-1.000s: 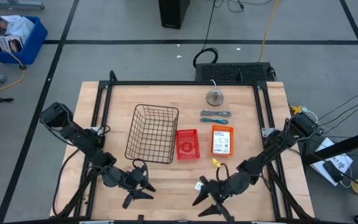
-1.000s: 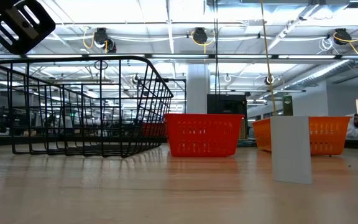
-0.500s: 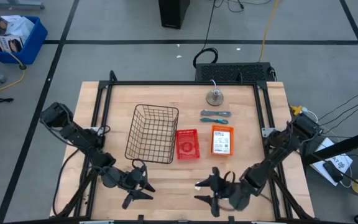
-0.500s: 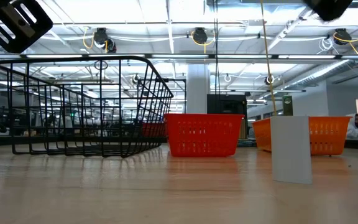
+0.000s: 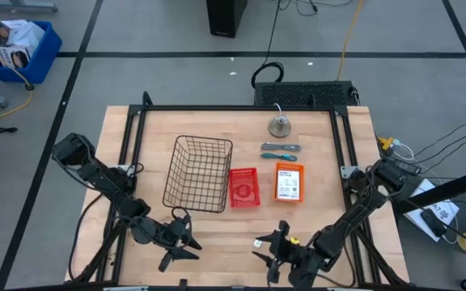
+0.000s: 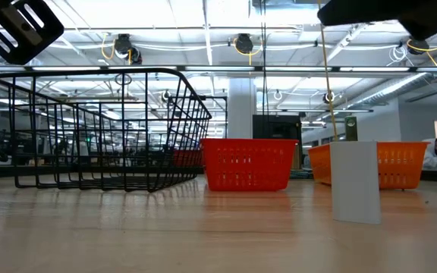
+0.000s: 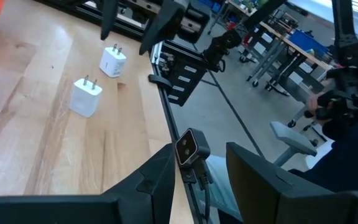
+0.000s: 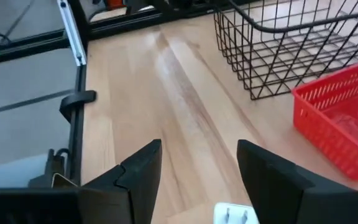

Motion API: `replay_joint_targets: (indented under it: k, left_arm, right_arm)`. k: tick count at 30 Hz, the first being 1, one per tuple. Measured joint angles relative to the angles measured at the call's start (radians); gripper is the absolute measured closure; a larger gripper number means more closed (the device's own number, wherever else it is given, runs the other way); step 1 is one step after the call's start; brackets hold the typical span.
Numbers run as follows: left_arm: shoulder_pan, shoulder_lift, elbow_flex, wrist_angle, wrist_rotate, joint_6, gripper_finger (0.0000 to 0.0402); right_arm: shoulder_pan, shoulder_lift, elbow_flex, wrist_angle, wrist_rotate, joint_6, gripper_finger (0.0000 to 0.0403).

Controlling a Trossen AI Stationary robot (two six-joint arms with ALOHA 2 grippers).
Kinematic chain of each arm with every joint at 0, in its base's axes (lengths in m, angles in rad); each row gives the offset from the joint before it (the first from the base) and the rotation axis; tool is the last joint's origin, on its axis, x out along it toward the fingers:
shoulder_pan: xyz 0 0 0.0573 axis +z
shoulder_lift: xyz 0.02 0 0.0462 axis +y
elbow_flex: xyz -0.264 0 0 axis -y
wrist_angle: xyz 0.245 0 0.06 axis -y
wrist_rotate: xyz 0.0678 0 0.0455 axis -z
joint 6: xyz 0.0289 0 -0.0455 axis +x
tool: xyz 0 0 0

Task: Pick and place items into bin
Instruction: Put the left white charger adapter into the red basket

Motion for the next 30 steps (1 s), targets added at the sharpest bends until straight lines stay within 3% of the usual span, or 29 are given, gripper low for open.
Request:
replay_joint_targets:
  k: [10,18,30]
  left_arm:
    - [-0.006,0.0,0.0,0.0,0.0,0.0,0.0254]
    - [-0.019,0.0,0.0,0.002,-0.017,0.0,0.0254]
    - [-0.019,0.0,0.0,0.002,-0.026,0.002,0.0254]
  right_arm:
    - [0.014,0.096,0.108,-0.159,0.001,0.085,0.0241]
    - [0.035,0.107,0.108,-0.379,-0.001,0.322,0.0241]
    - [0.004,0.18,0.108,-0.38,-0.118,0.358,0.0241]
